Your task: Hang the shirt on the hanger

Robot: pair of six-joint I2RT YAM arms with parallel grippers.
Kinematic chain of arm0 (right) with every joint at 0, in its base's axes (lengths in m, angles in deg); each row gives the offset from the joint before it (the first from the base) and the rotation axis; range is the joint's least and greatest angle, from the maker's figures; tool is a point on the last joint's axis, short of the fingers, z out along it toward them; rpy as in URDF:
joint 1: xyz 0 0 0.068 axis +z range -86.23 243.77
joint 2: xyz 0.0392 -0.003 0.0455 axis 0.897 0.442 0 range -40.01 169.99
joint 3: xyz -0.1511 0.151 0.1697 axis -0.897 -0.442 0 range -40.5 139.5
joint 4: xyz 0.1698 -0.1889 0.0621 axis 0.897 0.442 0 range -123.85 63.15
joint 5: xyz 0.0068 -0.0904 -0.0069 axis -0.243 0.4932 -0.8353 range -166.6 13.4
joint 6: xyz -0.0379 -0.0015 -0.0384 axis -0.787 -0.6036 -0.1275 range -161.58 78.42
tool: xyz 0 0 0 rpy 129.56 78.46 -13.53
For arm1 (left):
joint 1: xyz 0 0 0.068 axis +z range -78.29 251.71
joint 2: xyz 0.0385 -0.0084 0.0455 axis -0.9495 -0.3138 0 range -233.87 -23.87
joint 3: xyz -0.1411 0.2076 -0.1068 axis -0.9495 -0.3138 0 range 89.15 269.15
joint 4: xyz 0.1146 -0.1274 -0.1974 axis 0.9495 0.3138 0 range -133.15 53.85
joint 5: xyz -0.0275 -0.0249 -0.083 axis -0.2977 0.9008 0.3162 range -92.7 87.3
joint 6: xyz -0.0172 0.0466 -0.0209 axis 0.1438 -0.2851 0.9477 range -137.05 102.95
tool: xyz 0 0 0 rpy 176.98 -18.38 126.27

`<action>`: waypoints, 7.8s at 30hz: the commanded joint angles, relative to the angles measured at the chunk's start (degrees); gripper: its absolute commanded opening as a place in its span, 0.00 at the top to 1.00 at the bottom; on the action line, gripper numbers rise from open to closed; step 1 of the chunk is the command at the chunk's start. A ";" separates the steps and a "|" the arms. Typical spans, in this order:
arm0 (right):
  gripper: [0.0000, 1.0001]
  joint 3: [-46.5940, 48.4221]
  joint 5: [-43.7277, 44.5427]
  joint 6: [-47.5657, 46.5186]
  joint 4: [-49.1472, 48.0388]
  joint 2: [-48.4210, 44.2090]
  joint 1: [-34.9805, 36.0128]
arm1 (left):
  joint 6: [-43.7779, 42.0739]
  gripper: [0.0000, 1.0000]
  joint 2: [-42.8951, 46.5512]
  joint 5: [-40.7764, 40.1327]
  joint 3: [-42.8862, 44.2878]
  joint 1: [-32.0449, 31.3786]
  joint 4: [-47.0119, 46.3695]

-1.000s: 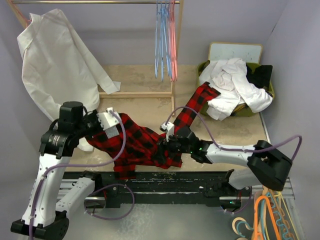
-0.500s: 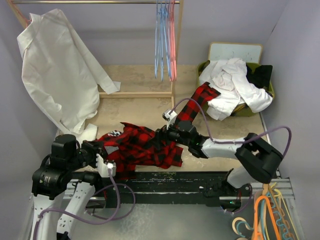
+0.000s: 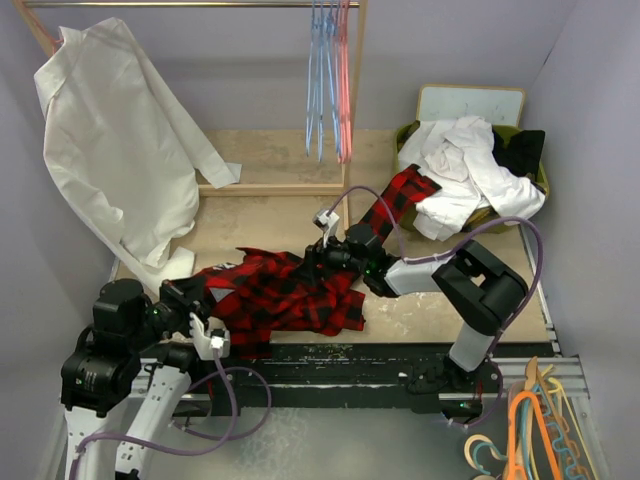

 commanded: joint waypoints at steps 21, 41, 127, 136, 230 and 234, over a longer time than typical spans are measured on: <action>1.00 14.31 -3.20 5.81 14.59 -23.87 1.59 | 44.04 1.00 -34.92 -20.31 -7.83 -2.64 -62.96; 1.00 25.43 41.55 30.83 43.47 -18.06 13.92 | 67.31 1.00 -71.01 -22.81 25.29 -2.65 -52.16; 1.00 26.39 41.90 18.03 26.49 -8.42 -10.14 | 55.51 0.01 -57.10 -7.88 38.03 -4.42 -12.32; 1.00 35.15 42.12 23.36 39.76 -2.74 -10.10 | 57.27 0.01 -53.15 -13.77 24.54 -33.51 -4.83; 1.00 -4.48 25.45 50.65 29.24 -40.63 -3.02 | 69.02 1.00 -34.89 -22.67 -6.18 -14.34 -43.89; 1.00 4.07 28.95 46.56 28.97 -30.16 -6.17 | 71.81 1.00 -46.22 -18.20 -2.13 -6.43 -51.17</action>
